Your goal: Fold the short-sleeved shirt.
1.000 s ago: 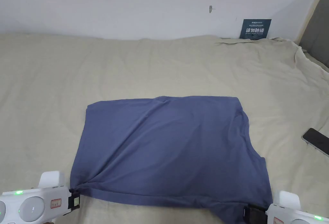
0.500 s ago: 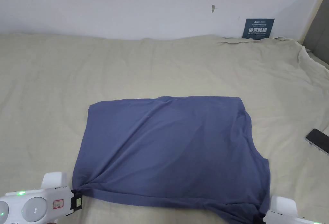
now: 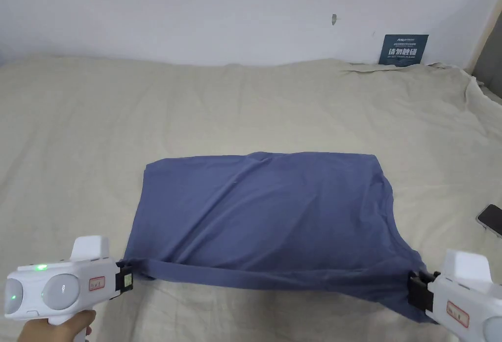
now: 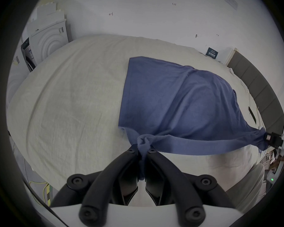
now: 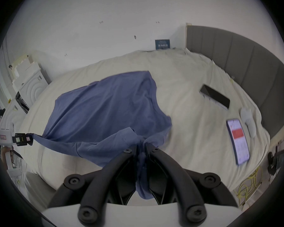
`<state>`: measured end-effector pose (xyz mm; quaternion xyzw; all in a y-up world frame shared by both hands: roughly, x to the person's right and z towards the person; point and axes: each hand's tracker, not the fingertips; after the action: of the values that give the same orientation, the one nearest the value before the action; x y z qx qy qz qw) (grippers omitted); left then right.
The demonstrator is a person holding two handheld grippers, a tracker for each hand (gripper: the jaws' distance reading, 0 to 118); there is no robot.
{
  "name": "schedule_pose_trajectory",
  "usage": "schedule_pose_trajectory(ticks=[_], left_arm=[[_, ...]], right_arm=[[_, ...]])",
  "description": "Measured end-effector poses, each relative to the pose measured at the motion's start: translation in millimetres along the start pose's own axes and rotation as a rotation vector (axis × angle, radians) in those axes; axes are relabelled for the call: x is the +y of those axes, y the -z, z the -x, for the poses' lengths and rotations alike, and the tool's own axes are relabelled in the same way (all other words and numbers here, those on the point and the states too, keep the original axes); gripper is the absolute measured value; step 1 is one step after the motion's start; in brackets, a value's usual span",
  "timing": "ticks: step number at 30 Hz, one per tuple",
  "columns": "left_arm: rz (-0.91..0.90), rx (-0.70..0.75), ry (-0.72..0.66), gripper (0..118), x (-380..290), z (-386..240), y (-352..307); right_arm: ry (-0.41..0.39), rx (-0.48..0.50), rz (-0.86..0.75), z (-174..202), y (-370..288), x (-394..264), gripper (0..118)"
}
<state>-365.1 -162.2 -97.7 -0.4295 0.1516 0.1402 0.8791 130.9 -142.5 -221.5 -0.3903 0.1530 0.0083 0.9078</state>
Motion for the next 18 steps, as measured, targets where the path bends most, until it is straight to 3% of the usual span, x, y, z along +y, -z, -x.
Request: schedule_pose_trajectory(ticks=[12,18], left_arm=[[-0.013,0.053,0.072,4,59.1,-4.3,47.7],[0.027,0.081,0.129,4,70.1,-9.4,85.0]], right_arm=[[-0.112,-0.011,0.009,7.2,74.2,75.3,8],[-0.121,-0.027,0.077,5.0,123.1,93.1,8]])
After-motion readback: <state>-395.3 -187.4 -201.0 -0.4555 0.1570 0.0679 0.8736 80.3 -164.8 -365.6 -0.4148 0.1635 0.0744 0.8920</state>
